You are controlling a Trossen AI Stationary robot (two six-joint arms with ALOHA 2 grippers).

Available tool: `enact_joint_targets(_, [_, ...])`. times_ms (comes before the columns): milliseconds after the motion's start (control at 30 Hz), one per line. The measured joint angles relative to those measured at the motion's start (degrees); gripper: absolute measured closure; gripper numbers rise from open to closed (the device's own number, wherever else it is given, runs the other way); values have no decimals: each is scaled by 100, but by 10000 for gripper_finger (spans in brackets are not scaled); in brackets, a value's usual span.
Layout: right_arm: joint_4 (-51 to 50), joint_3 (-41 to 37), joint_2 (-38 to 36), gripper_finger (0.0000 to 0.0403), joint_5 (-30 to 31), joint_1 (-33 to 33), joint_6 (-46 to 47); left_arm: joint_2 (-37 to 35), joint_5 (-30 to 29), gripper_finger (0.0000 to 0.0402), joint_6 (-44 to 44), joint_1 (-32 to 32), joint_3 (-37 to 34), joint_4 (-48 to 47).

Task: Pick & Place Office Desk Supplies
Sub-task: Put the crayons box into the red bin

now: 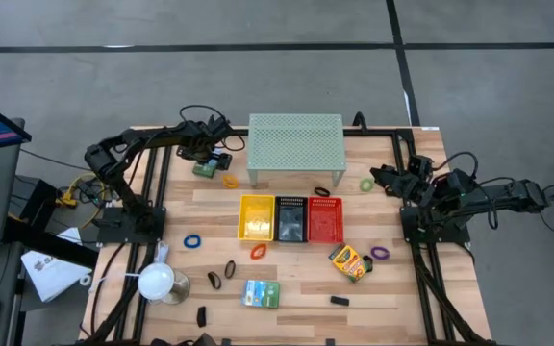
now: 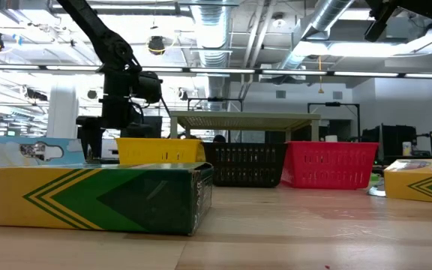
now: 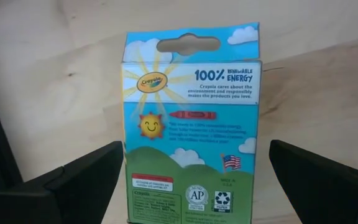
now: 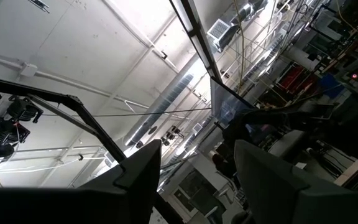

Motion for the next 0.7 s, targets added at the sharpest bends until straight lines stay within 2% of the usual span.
enact_joint_targets(233, [-1, 0, 0, 202, -3, 0, 2, -2, 18, 2, -43, 26, 1, -241])
enact_joint_targets(400, [-2, 0, 0, 202, -4, 144, -28, -9, -1, 2, -105, 26, -304, -220])
enact_joint_targets(567, [-4, 0, 0, 202, 0, 317, -44, -50, 288, 2, -271, 28, -717, 202])
enact_joint_targets(700, [-4, 0, 0, 202, 20, 414, -46, -42, 424, 2, -271, 33, -790, 273])
